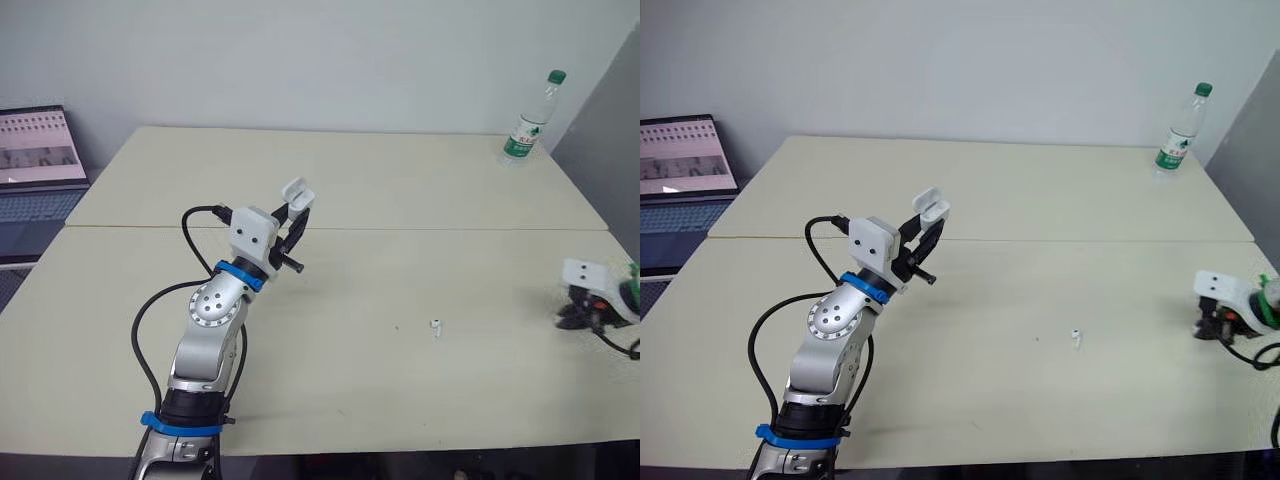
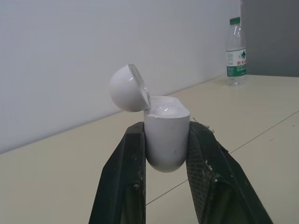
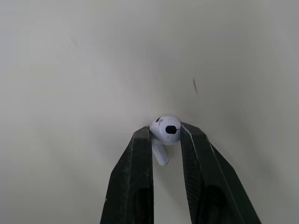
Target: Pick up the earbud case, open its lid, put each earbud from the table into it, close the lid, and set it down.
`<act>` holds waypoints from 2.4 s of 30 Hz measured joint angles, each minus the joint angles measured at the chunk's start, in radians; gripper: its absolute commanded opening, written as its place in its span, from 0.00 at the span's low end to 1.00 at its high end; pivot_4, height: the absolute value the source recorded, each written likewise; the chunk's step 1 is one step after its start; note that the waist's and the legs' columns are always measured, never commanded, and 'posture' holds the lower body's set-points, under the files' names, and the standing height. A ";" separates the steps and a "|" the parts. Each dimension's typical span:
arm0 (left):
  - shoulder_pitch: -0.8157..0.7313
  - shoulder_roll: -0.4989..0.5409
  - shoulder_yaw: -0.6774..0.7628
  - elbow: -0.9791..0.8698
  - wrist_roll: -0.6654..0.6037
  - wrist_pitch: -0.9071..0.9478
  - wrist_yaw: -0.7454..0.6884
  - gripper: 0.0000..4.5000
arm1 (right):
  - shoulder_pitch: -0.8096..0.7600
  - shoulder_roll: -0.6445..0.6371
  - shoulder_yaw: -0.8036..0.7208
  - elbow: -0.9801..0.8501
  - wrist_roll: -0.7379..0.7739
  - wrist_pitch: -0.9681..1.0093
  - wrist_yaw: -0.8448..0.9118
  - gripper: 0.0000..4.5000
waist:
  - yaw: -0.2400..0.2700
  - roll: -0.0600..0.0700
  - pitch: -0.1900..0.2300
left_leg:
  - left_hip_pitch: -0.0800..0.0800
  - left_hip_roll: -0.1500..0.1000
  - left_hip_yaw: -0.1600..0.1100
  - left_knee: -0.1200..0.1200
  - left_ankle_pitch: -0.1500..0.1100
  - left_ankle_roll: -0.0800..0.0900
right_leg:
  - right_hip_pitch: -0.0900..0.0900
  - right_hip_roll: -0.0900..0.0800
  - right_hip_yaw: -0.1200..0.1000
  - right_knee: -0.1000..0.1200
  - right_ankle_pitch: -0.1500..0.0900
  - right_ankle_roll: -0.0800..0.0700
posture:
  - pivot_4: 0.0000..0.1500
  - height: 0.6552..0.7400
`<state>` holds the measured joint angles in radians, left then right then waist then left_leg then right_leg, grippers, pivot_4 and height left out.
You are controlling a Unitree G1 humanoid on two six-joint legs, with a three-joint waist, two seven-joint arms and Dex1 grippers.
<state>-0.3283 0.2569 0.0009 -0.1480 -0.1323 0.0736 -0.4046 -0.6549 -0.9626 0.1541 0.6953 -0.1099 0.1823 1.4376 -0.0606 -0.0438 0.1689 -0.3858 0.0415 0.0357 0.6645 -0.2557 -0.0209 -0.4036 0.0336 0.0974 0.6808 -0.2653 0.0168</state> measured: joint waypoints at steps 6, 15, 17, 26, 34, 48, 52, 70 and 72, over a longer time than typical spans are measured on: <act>-0.004 -0.041 -0.019 0.003 -0.030 0.002 -0.015 0.18 | -0.074 0.417 -0.207 -0.551 0.360 0.623 -0.264 0.10 | 0.000 0.007 0.002 | -0.007 0.001 -0.004 0.000 0.000 -0.001 | -0.005 0.001 -0.004 0.001 0.000 0.000 | 1.00 1.00; -0.056 -0.041 -0.012 0.043 -0.046 0.002 -0.025 0.18 | -0.160 0.941 -0.317 -0.891 0.553 0.790 -0.803 0.10 | 0.037 0.007 0.001 | -0.016 -0.007 -0.008 0.001 0.000 0.000 | -0.009 -0.007 -0.008 0.000 0.000 0.000 | 1.00 1.00; -0.070 -0.042 -0.012 0.043 -0.049 0.002 -0.025 0.18 | -0.153 0.969 -0.309 -0.898 0.552 0.745 -0.868 0.10 | 0.036 0.007 0.001 | -0.015 -0.011 -0.007 0.001 0.000 0.000 | -0.009 -0.011 -0.008 0.000 0.000 0.001 | 1.00 1.00; -0.091 -0.047 -0.017 0.040 -0.066 0.006 -0.023 0.18 | -0.107 0.957 -0.224 -0.889 0.523 0.626 -0.969 0.10 | 0.026 0.007 0.001 | -0.015 -0.010 -0.007 0.000 0.000 0.001 | -0.010 -0.011 -0.009 0.000 -0.001 0.002 | 1.00 1.00; -0.097 -0.045 -0.024 0.040 -0.065 0.001 -0.030 0.18 | -0.100 0.940 -0.185 -0.886 0.528 0.605 -0.991 0.10 | 0.026 0.007 0.001 | -0.015 -0.010 -0.007 0.000 0.000 0.001 | -0.010 -0.011 -0.008 0.000 -0.001 0.003 | 1.00 1.00; -0.097 -0.045 -0.033 0.040 -0.064 -0.014 -0.040 0.18 | -0.083 0.917 -0.123 -0.886 0.551 0.592 -1.006 0.10 | 0.025 0.007 0.001 | -0.015 -0.011 -0.007 0.000 0.000 0.001 | -0.010 -0.011 -0.008 -0.001 -0.001 0.003 | 1.00 1.00; -0.096 -0.045 -0.034 0.041 -0.062 -0.014 -0.041 0.18 | -0.080 0.900 -0.109 -0.889 0.551 0.587 -1.006 0.10 | 0.025 0.007 0.001 | -0.015 -0.011 -0.007 0.000 0.000 0.001 | -0.010 -0.011 -0.008 -0.001 -0.001 0.003 | 1.00 1.00; -0.096 -0.045 -0.032 0.051 -0.058 -0.016 -0.039 0.18 | -0.071 0.860 -0.139 -0.895 0.610 0.586 -0.984 0.48 | 0.026 0.007 0.001 | -0.016 -0.011 -0.007 0.000 0.000 0.001 | -0.010 -0.011 -0.008 -0.001 -0.002 0.004 | 1.00 1.00; -0.095 -0.044 -0.032 0.051 -0.058 -0.017 -0.039 0.18 | -0.072 0.750 -0.170 -0.912 0.665 0.639 -0.928 0.48 | 0.030 0.007 0.002 | -0.016 -0.012 -0.008 0.000 0.000 0.001 | -0.009 -0.011 -0.009 -0.002 -0.002 0.004 | 1.00 1.00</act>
<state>-0.4229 0.2131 -0.0310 -0.0972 -0.1904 0.0562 -0.4441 -0.7270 -0.2130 -0.0158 -0.2164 0.5548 0.8217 0.5100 -0.0307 -0.0372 0.1707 -0.4019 0.0296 0.0277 0.6644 -0.2561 -0.0198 -0.4130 0.0221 0.0886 0.6791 -0.2672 0.0212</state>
